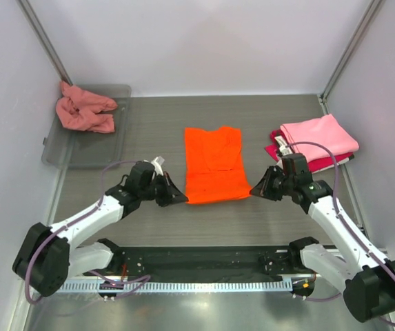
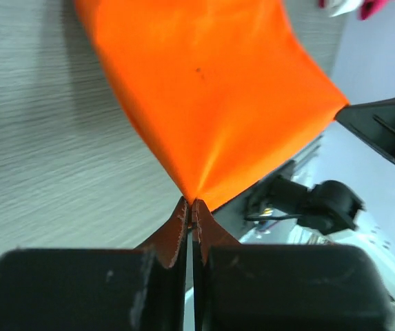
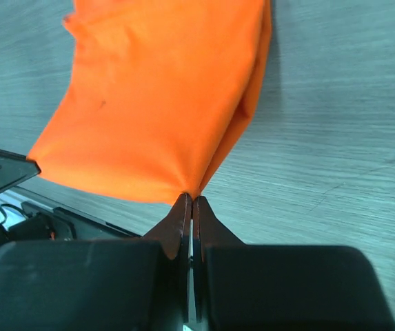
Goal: Fold and stack the t-shirts
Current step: Fold the tshirt
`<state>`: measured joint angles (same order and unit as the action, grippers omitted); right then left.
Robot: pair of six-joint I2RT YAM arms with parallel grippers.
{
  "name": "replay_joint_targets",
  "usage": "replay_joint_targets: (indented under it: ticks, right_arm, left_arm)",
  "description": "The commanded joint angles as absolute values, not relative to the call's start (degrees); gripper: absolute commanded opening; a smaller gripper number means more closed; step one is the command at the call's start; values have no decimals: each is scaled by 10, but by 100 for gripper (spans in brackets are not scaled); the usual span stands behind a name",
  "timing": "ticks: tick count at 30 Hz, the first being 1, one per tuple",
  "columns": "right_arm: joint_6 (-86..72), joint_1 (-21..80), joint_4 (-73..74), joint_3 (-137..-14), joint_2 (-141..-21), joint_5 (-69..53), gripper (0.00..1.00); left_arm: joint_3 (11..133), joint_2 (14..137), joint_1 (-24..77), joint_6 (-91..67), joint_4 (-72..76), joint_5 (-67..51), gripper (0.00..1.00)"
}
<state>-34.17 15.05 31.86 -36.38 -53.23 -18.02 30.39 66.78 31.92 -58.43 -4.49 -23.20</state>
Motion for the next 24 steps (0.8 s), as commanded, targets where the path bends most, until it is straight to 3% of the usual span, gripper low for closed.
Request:
replay_joint_targets:
  ticks: [1, 8, 15, 24]
  right_arm:
    - [-329, 151, 363, -447, -530, -152, 1]
    - [-291, 150, 346, -599, -669, -105, 1]
    - [-280, 147, 302, -719, -814, -53, 1]
    - [-285, 124, 267, -806, -968, -49, 1]
  left_arm:
    - [344, 635, 305, -599, -95, -263, 0]
    - [496, 707, 230, -540, -156, -278, 0]
    - [673, 861, 186, -512, -170, -279, 0]
    - [777, 1011, 156, -540, -138, -275, 0]
